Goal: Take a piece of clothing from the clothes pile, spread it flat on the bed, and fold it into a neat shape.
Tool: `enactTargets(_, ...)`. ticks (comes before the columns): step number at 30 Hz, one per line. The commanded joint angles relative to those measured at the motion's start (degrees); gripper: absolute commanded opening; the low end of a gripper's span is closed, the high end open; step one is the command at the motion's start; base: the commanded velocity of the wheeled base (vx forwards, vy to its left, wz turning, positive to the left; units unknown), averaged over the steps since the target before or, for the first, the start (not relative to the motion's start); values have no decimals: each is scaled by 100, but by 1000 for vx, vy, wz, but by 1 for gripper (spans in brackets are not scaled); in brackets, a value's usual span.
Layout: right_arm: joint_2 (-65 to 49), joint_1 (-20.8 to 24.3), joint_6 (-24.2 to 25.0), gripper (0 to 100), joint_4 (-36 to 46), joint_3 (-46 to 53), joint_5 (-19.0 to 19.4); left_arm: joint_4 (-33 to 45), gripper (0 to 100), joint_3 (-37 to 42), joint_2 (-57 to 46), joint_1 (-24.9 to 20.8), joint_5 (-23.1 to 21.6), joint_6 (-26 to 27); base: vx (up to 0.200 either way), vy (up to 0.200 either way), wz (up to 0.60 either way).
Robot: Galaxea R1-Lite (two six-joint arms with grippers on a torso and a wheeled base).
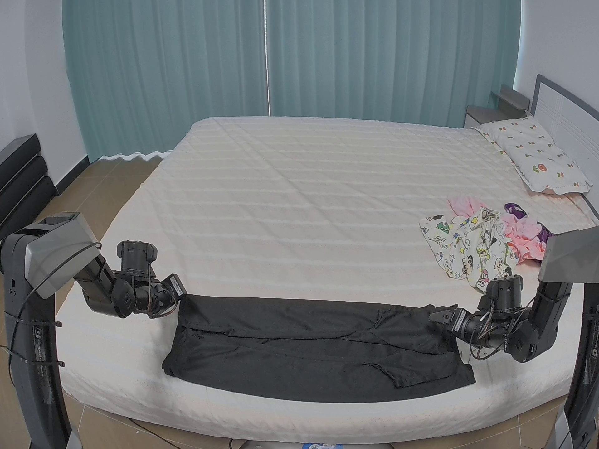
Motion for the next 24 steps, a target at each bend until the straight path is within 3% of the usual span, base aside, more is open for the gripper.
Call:
enactTargets(1, 0, 0, 3, 100, -1, 0, -1, -5, 0, -114, 29, 53, 20, -42, 0, 0, 0)
enactTargets(9, 9, 0, 12, 100, 7, -9, -1, -5, 0, -70, 73, 45, 11, -7, 0, 0, 0)
enactTargets(10, 9, 0, 21, 100, 7, -9, -1, 4, 100, -79, 73, 45, 11, -7, 0, 0, 0)
enactTargets(19, -88, -9, 82, 100, -10, 35, -10, 30, 100, 167, -357, 71, -33, -51, 0, 0, 0)
enactTargets(24, -105, 0, 82, 100, -10, 79, -1, 74, 100, 958, -999, 132, -622, 318, 0, 0, 0)
